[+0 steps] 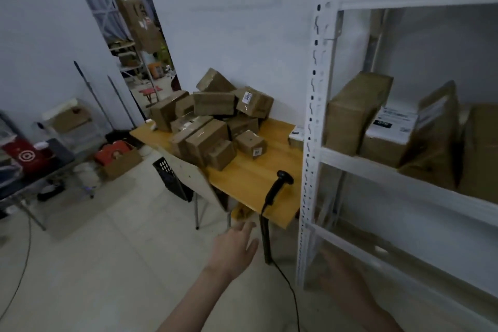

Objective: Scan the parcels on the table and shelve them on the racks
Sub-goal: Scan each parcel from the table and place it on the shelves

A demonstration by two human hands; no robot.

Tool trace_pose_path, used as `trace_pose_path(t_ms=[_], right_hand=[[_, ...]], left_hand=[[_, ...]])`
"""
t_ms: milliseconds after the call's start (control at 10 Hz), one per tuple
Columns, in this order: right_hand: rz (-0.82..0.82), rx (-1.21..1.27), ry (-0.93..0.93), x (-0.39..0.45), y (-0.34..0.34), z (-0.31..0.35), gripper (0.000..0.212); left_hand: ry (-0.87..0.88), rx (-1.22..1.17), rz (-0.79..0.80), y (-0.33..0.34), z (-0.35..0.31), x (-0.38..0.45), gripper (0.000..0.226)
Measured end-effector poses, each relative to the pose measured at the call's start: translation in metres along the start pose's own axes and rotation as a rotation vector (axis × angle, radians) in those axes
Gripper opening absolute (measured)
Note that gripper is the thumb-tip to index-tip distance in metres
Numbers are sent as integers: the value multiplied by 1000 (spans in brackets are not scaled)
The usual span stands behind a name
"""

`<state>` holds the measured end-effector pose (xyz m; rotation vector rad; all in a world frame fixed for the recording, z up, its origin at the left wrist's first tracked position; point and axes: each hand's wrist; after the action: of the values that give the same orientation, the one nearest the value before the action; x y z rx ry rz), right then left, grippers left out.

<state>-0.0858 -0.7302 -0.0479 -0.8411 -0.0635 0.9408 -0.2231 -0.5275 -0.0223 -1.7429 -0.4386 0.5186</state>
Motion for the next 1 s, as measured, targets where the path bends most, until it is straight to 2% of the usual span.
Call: trace_pose_path(t_ms=[100,300,500,700,800,900,1000], right_hand=[[-60,-37,-2,43,43,40,55],[-55,-87,9,96,64,93,50],[-158,-63,71,173,62,113,38],[-212,6,181,271,42,126,46],[-253,-14,212,316,30,129,42],[-335,10,218,352,21,130,27],[-401,-4,257,386,9,131,35]], left_hand=[[13,12,-27,-18,44,6,40],[56,5,-59,-39,92,48,40],[137,-31,-69,-44,123,123,42],[175,-7,-13,-56,141,226,43],[208,24,16,-64,145,277,42],[266,61,-13,-67,151,326,39],[317,97,-11,-63,151,374,41]])
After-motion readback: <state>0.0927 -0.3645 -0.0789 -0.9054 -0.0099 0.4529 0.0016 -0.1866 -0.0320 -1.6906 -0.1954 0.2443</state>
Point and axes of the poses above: each hand's wrist, its own x-axis towards the middle knuckle, its own y-axis out of the palm, z = x × y, and after that the axes turned 3 degrees about z, right-handed
